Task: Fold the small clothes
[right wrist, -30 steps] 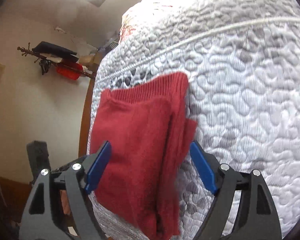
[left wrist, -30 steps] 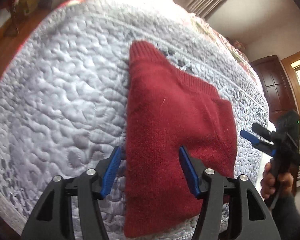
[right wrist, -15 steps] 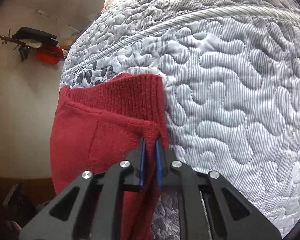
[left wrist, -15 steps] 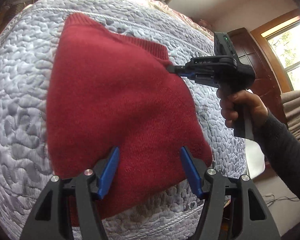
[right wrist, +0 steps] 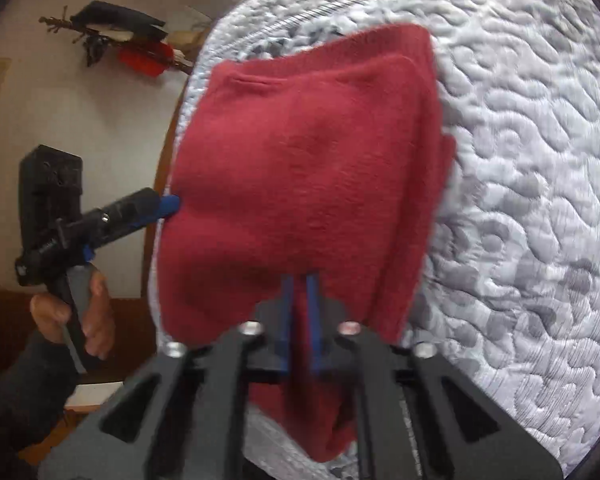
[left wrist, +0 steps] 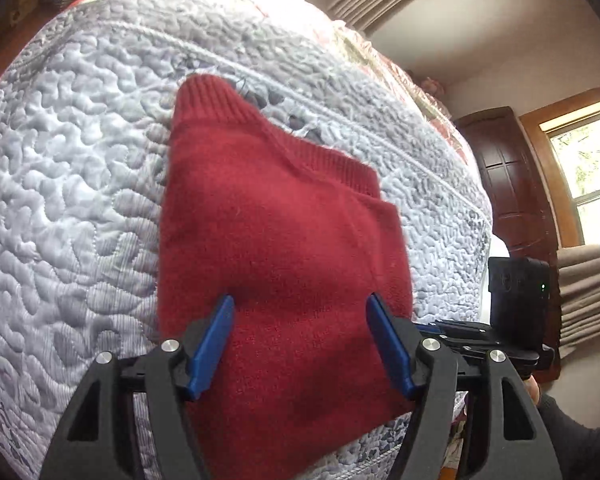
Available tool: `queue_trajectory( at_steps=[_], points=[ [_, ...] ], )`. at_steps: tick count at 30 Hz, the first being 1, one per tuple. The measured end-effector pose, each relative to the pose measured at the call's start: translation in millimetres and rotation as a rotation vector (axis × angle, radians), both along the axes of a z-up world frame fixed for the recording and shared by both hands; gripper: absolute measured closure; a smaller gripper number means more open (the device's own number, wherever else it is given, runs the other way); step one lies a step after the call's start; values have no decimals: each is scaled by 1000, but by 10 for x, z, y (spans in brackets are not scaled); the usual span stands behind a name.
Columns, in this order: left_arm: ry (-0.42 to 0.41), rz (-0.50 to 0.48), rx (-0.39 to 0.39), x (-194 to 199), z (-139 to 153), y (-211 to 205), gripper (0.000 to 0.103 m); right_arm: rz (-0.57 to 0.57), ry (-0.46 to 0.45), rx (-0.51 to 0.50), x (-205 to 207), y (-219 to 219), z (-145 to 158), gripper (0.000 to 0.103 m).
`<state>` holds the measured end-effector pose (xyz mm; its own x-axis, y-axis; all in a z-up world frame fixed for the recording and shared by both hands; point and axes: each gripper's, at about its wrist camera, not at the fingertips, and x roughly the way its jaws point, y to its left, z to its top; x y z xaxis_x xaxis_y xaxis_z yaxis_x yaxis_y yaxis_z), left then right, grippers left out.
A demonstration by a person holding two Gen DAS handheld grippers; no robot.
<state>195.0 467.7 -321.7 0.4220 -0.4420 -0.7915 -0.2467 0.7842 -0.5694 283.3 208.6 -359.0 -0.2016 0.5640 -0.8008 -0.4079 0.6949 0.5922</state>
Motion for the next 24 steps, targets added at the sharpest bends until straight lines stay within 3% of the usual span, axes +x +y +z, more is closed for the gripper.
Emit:
queue_trajectory(
  at_steps=[3,4,6,10,13,16,19,21,23,24],
  points=[
    [22,-31,9,34,-79,-51,35,-35,15,-2,19,-140,-3,103],
    [19,-29,16,15,-14,-57,35,-34,-2,3,-4,-161,102,103],
    [-18,-9,-9,-117,184,-47,34,-48,-40,31,-81,-243,373,94],
    [-69,25,-17,-550,490,-75,26,-29,-44,67,-381,-314,613,93],
    [14,54,-44,-819,271,-127,26,2,-7,16,-572,-265,395,93],
    [110,53,-34,-978,-80,-224,26,-11,-1,-87,-604,-279,70,103],
    [136,54,0,-1030,-179,-278,26,-41,5,-89,-617,-323,67,103],
    [152,76,15,-1108,-48,-284,26,-39,-63,-95,-729,-357,348,87],
    [157,95,47,-1281,219,-319,18,-49,-153,-133,-902,-367,713,36],
    [158,108,92,-1401,404,-348,14,-63,-210,-168,-1034,-403,952,27]
  ],
)
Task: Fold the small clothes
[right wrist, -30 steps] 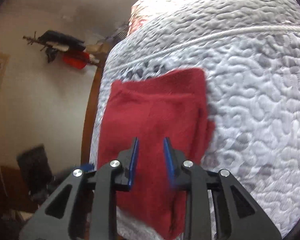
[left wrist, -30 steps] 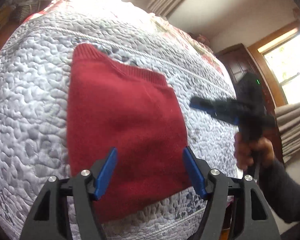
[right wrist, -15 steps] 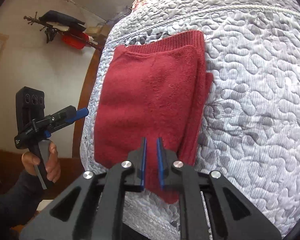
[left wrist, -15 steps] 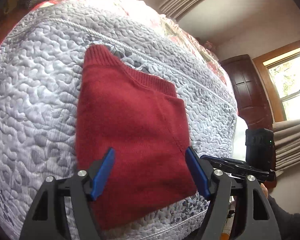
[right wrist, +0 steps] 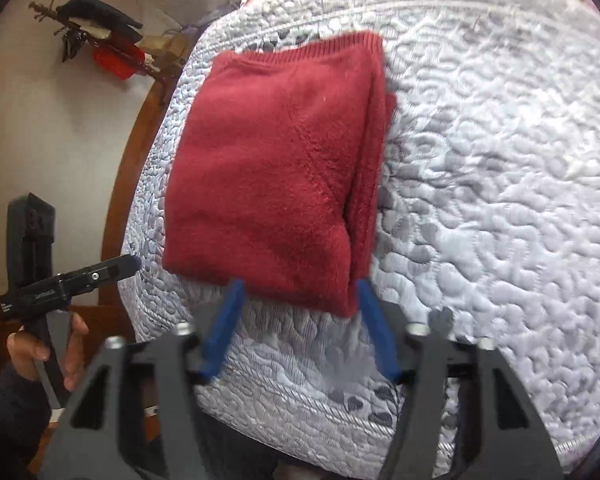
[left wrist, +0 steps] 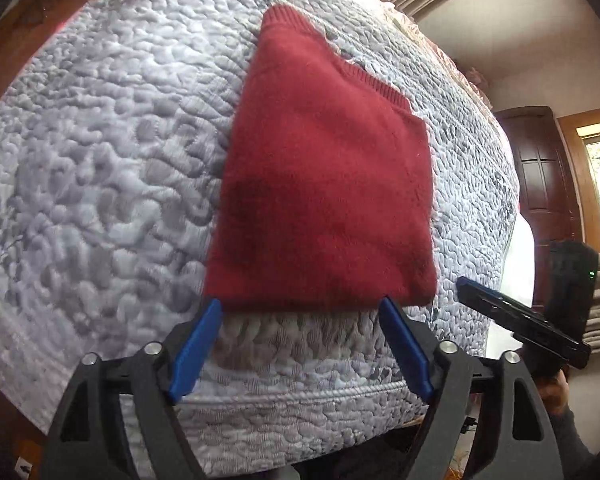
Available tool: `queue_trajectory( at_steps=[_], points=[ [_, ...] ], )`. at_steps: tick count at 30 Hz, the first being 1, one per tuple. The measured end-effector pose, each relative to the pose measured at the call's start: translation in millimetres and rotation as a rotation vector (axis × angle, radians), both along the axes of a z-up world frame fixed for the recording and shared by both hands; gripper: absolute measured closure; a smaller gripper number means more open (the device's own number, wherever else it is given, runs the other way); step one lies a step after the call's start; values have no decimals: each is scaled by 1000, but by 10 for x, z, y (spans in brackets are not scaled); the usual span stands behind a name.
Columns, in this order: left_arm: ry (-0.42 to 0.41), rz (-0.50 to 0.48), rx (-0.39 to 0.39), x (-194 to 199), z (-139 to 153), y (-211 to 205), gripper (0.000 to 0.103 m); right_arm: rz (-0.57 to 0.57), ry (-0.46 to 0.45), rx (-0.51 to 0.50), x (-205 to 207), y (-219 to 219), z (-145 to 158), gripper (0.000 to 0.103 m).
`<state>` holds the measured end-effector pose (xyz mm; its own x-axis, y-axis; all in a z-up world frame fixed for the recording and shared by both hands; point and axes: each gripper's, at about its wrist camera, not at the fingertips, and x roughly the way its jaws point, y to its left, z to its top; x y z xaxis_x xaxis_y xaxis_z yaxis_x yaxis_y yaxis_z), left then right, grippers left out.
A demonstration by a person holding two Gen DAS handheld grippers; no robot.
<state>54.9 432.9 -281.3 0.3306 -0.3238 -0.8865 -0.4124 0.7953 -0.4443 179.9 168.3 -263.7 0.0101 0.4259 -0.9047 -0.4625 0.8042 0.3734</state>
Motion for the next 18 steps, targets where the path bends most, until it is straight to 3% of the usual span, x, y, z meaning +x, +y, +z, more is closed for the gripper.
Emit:
queue_trajectory(
  at_steps=[2,5,9,11,15,18],
  points=[
    [17,14,92,-256,411,-86,4,-3,-77,-44,-291,-69,445,10],
    [29,10,258,-641,1142,-319,4,-11,-172,-140,-741,-136,1093,5],
    [34,10,469,-1021,1960,-678,4,-27,-276,-143,-1218,-207,1801,3],
    [-1,14,472,-1118,2214,-789,4,-27,-302,-129,-1328,-236,2068,3],
    [-61,54,406,-1283,2544,-846,4,-24,-336,-122,-1462,-201,2401,3],
    [-124,61,475,-1392,2765,-920,4,-37,-400,-151,-1586,-168,2605,3]
  ],
)
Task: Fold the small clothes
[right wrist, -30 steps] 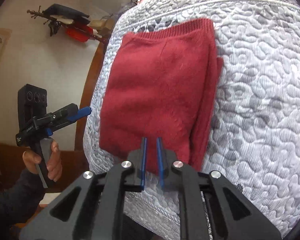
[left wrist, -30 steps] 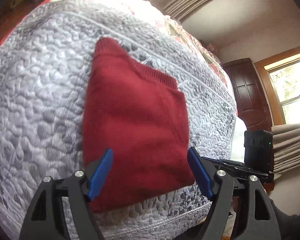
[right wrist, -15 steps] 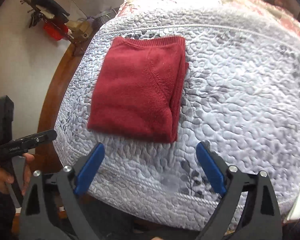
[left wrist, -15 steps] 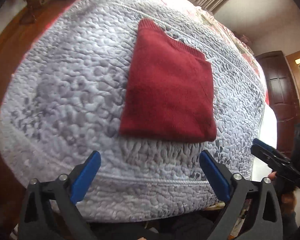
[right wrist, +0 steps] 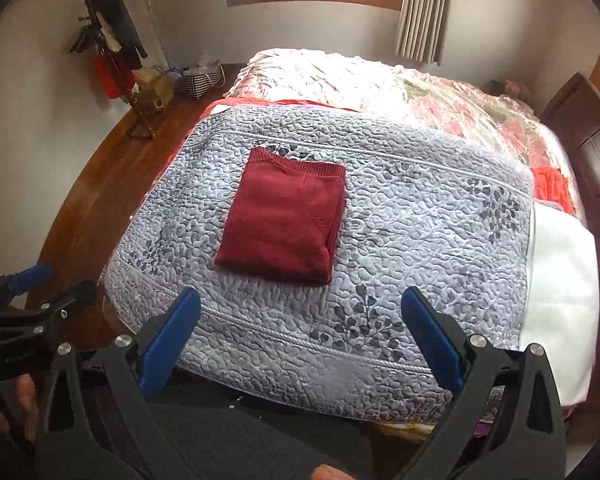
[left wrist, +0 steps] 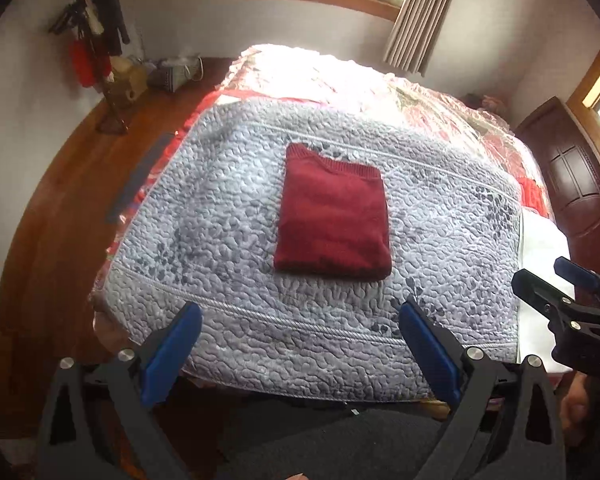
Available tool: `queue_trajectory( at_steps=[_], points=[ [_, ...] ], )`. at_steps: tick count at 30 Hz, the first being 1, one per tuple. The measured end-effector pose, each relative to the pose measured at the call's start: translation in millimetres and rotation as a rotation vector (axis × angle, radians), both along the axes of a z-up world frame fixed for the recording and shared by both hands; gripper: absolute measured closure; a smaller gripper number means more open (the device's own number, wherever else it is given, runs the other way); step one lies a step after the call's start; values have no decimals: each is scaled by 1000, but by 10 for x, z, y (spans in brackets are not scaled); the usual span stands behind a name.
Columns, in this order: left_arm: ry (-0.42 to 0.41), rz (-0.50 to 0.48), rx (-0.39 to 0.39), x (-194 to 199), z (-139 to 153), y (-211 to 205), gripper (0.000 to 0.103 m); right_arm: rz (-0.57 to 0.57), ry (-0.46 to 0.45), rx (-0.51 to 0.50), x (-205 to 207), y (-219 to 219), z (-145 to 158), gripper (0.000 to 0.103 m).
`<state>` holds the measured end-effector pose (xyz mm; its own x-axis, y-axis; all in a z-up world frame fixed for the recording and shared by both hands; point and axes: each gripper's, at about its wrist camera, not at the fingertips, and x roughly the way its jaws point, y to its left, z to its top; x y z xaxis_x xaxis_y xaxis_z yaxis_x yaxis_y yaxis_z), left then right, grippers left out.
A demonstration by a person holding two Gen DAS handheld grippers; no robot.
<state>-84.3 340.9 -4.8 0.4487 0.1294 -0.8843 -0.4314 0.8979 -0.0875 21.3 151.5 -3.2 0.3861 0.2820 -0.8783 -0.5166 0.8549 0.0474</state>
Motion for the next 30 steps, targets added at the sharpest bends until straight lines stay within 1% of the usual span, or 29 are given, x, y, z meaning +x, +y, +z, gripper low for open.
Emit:
queue_trajectory(
  at_steps=[1,4,5,8,12,16,19,24,25,27,30],
  points=[
    [-7,-7,4,-22,45,4,4,-11,-3,0,-27,-9,28,3],
    [-46,-9,-25,-101,146,-13,4,-20,-19,-25,-139,-30,63,3],
    [-47,-18,-27,-110,151,-27,4,-21,-15,-24,-181,-40,58,3],
    [-45,-44,-34,-129,132,-78,4,-28,-41,-48,-284,-72,55,3],
    [-42,-71,-41,-121,112,-132,4,-54,-41,-40,-341,-150,62,3],
    [-43,-98,-34,-129,109,-208,4,-74,-17,-26,-362,-202,45,3],
    [-45,-104,-25,-134,108,-243,4,-75,-22,-30,-386,-196,38,3],
    [-44,-102,-30,-126,84,-250,4,-74,-54,-77,-414,-157,19,3],
    [-43,-102,-30,-121,76,-240,4,-70,-50,-76,-419,-151,11,3],
    [-40,-100,-33,-121,53,-245,4,-62,-29,-33,-411,-172,8,3],
    [-38,-97,-36,-126,30,-242,4,-62,-17,-42,-380,-160,-13,4]
  ],
)
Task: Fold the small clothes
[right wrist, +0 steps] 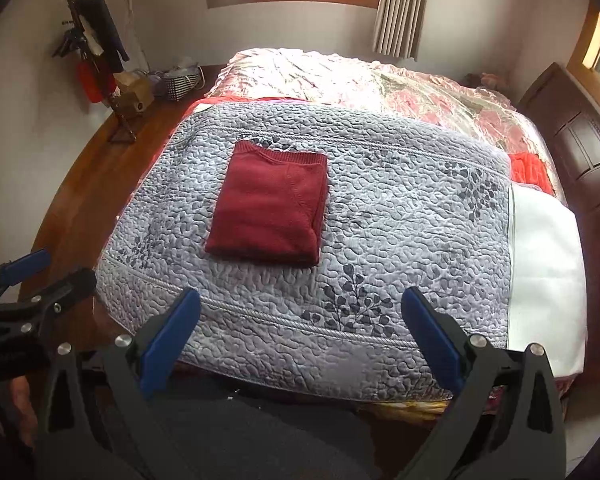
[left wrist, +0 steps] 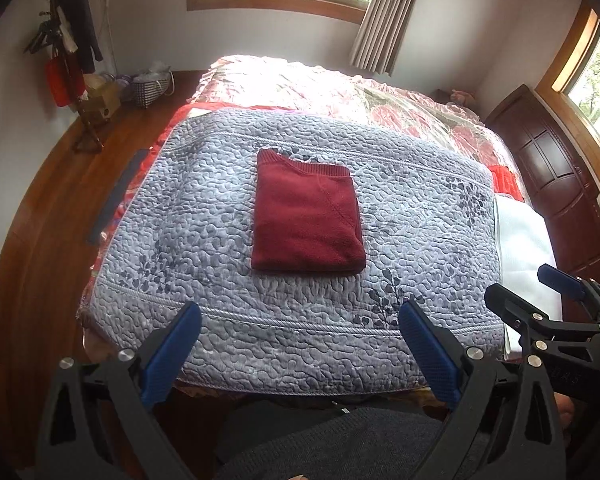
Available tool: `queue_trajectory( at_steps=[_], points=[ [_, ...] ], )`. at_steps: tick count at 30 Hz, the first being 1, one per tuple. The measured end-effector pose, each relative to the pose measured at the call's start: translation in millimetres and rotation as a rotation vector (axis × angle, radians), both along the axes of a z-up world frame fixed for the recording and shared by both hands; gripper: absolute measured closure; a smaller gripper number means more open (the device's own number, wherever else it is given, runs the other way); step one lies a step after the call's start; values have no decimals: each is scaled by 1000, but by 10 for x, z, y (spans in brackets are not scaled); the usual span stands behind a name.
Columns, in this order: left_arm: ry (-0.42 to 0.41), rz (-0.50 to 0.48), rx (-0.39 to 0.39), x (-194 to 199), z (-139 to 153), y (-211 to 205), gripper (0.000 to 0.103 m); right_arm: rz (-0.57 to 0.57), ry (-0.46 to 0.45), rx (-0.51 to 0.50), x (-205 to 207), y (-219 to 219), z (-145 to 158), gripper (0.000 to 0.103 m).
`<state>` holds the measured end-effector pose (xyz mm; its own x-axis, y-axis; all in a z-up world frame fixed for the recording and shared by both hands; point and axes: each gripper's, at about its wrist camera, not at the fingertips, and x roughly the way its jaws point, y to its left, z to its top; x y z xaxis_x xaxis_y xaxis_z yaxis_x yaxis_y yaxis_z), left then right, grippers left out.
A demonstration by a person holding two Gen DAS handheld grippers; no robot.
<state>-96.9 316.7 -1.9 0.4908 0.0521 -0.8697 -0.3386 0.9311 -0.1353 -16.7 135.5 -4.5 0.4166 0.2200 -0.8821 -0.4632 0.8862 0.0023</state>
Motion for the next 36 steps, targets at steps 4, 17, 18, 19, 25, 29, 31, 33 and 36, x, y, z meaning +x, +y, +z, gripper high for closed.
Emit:
queue_trajectory(
  at_steps=[4,17,18,19,25,29,31,33,36],
  points=[
    [3,7,-7,17,-22,15,4,10,11,1,17,33,-13,4],
    [8,12,-11,75,-54,41,4,14,-7,-22,101,76,12,3],
    [11,10,-11,91,-54,42,4,13,-10,-22,107,74,14,3],
    [12,7,-11,103,-56,50,4,13,-10,-23,116,76,19,3],
    [19,-8,-8,161,-60,49,4,8,-9,-25,146,74,15,3],
    [24,-11,-5,185,-63,49,4,11,-11,-27,149,72,17,3],
    [23,-10,-5,181,-63,45,4,11,-12,-27,160,76,12,3],
    [23,-10,-5,180,-63,46,4,12,-14,-28,167,88,12,3],
    [24,-10,-4,190,-63,49,4,13,-17,-30,180,103,11,3]
  ],
)
